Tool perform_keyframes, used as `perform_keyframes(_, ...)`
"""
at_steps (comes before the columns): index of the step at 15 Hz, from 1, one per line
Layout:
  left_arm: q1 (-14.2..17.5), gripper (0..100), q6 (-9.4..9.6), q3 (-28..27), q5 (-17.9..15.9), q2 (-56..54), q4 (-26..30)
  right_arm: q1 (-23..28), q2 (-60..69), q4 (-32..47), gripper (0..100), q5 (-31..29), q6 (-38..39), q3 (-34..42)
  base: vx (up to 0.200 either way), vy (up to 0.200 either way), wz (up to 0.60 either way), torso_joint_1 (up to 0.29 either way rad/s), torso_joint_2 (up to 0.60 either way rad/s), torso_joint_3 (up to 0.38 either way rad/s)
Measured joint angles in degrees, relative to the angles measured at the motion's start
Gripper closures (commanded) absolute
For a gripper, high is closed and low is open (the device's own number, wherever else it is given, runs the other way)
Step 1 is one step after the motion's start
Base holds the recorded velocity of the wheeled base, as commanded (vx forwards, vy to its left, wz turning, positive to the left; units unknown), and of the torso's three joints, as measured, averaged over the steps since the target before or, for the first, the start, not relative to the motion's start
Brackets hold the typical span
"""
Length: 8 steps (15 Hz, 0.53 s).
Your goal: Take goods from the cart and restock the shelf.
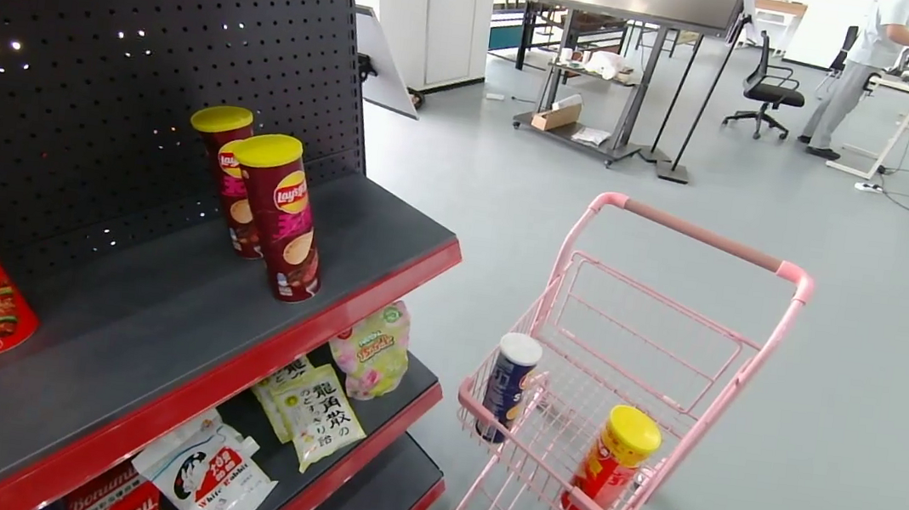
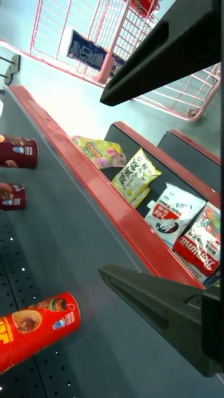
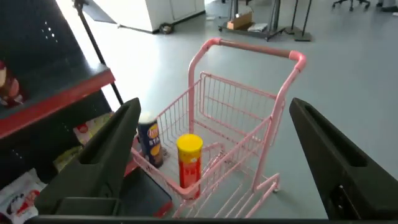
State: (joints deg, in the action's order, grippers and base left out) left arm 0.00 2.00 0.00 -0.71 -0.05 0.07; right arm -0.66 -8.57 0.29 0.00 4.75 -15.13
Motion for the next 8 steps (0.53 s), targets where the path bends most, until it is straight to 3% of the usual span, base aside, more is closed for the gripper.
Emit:
perform_keyframes(4,0.0,0,0.02,0.0,0.05,0.0,0.02,0.3,-29.11,1.12,0,-0.4,5.1,-16.64,0.0,0.0,0.0,0.0,0.0,0.0)
perform_keyframes(8,0.0,0,0.11,0.0,0.02,0.0,0.02,-3.67,-56.03,1.94,0,-1.17,8.63,-19.52,0.0,0.0,0.0,0.0,0.0,0.0)
